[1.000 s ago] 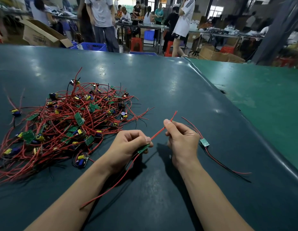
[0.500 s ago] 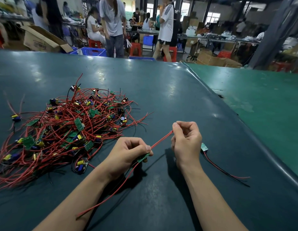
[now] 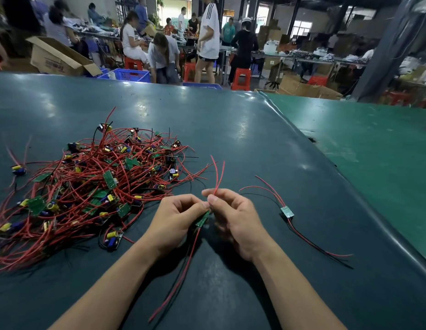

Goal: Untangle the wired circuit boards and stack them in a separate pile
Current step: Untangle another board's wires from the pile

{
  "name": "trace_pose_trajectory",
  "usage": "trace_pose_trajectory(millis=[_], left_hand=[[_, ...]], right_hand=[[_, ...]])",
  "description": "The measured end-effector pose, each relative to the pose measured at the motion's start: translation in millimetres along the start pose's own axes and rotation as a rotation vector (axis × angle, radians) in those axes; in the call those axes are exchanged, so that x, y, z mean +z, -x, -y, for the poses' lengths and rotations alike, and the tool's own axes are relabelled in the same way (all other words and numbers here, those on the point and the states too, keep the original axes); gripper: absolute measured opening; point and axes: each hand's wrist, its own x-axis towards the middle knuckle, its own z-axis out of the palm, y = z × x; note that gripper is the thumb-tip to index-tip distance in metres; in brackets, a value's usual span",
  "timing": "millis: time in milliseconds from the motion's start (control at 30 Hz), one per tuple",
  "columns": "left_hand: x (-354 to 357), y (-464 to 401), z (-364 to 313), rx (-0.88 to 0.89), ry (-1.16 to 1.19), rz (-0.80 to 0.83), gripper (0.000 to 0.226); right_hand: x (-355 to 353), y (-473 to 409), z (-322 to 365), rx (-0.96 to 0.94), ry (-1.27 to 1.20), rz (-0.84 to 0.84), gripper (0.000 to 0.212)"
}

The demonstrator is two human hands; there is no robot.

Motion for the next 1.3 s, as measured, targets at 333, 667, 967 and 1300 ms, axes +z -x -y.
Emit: trace_pose_trajectory(millis=[333, 667, 967, 1300], left_hand=[[-4.3, -1.8, -0.8, -0.003, -0.033, 0.08, 0.026], [-4.8, 0.0, -0.6, -0.029, 0.03, 0.125, 0.018], [1.0, -5.6, 4.0, 0.007, 0.145, -0.149, 0.015], [-1.8, -6.7, 1.5, 0.095, 0.066, -0.133, 0.036]], right_hand=[[-12.6, -15.9, -0.8, -0.24, -0.032, -0.38, 0.014], [-23.3, -20.5, 2.5, -0.339, -0.069, -0.629, 0.028], [-7.5, 0.9, 2.4, 0.068, 0.235, -0.024, 0.019], [1.4, 4.0, 4.0, -0.025, 0.045, -0.066, 0.008]])
